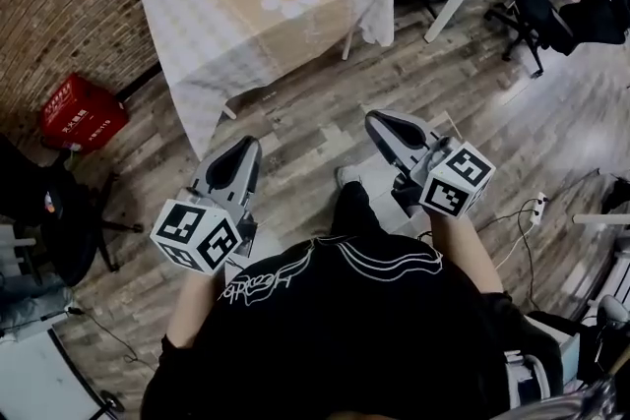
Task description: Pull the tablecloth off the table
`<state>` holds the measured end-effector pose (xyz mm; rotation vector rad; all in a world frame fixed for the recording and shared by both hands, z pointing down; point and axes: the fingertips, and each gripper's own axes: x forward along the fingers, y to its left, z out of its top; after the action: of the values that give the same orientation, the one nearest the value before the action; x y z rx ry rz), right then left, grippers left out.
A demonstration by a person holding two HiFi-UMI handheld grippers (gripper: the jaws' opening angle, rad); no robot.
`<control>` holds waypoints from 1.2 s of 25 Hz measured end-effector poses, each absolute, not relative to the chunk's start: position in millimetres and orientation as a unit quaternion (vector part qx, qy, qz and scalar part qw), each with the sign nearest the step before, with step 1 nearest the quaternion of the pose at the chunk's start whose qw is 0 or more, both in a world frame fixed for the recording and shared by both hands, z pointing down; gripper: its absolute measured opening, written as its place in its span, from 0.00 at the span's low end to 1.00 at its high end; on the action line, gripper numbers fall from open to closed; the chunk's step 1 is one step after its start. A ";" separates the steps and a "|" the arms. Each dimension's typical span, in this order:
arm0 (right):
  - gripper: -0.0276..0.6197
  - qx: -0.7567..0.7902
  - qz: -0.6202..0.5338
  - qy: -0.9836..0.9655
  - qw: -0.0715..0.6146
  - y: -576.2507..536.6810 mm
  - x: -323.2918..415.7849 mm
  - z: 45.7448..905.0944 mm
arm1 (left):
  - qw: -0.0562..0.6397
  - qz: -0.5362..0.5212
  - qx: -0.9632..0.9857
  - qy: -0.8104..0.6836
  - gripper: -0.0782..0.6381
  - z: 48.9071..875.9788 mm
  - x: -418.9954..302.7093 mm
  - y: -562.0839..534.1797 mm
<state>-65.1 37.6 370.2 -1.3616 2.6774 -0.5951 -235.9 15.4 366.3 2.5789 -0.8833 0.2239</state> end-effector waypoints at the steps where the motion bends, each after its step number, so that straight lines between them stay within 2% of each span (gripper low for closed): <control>1: 0.04 -0.440 -0.198 0.875 0.041 26.7 -60.9 372.7 | 0.201 0.081 0.923 -0.319 0.12 367.1 -230.5 6.3; 15: 0.04 -0.363 -0.195 0.911 0.016 -136.8 29.5 381.6 | 0.220 0.035 0.891 -0.395 0.13 372.6 -167.2 -137.9; 23: 0.04 -0.333 -0.192 0.923 0.001 -192.9 65.1 393.9 | 0.251 0.003 0.860 -0.445 0.21 385.9 -154.1 -170.7; 27: 0.08 -0.332 -0.200 0.922 -0.008 -206.6 74.0 406.4 | 0.266 -0.006 0.843 -0.468 0.24 402.4 -159.4 -173.2; 30: 0.10 -0.327 -0.207 0.922 -0.015 -215.0 75.3 417.3 | 0.288 -0.025 0.828 -0.481 0.31 415.6 -172.4 -174.1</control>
<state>75.3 -215.0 417.3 -1.0365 2.9236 -0.6579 -172.4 -174.1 415.6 2.2101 -1.2832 -0.0669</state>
